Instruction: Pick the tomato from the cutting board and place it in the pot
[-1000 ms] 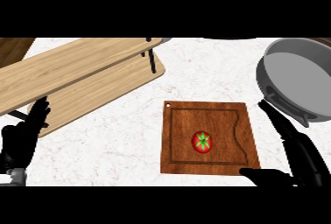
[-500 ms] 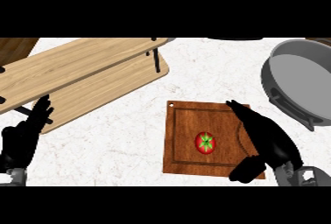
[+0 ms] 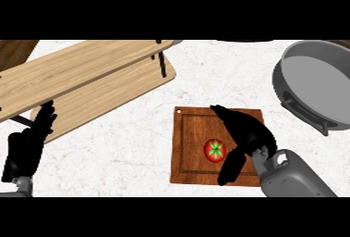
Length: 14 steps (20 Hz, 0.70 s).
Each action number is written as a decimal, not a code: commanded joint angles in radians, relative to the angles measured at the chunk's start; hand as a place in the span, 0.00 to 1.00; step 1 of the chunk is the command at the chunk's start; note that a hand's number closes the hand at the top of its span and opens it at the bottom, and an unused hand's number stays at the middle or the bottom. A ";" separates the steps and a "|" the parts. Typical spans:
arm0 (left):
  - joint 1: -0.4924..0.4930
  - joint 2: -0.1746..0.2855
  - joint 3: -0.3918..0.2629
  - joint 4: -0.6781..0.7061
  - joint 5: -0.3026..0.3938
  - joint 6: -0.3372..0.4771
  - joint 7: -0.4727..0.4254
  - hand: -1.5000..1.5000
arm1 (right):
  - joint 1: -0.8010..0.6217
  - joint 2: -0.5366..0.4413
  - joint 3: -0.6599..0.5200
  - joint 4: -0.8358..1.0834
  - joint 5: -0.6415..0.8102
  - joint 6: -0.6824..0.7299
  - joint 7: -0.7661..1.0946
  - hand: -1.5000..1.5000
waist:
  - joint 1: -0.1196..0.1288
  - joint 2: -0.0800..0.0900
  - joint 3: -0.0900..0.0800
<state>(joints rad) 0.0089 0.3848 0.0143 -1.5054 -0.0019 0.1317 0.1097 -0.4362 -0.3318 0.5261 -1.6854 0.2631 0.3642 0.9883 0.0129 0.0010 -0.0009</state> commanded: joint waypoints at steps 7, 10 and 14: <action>0.033 -0.020 0.011 -0.023 -0.017 -0.024 -0.013 0.50 | -0.083 0.113 0.045 0.166 0.068 0.091 0.137 0.00 | -0.004 -0.002 0.000; 0.050 -0.024 0.027 -0.025 -0.026 -0.015 0.001 0.50 | -0.031 0.111 0.061 0.218 0.113 0.063 0.062 0.00 | -0.006 -0.001 0.001; 0.029 -0.018 0.041 -0.072 -0.019 -0.037 0.037 0.50 | -0.092 0.169 0.016 0.285 0.115 0.106 0.086 0.00 | -0.004 -0.002 0.001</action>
<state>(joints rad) 0.0200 0.3535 0.0369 -1.5290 -0.0295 0.1173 0.1262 -0.4945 -0.2058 0.5607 -1.4622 0.3652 0.4100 0.9868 0.0062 -0.0001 -0.0003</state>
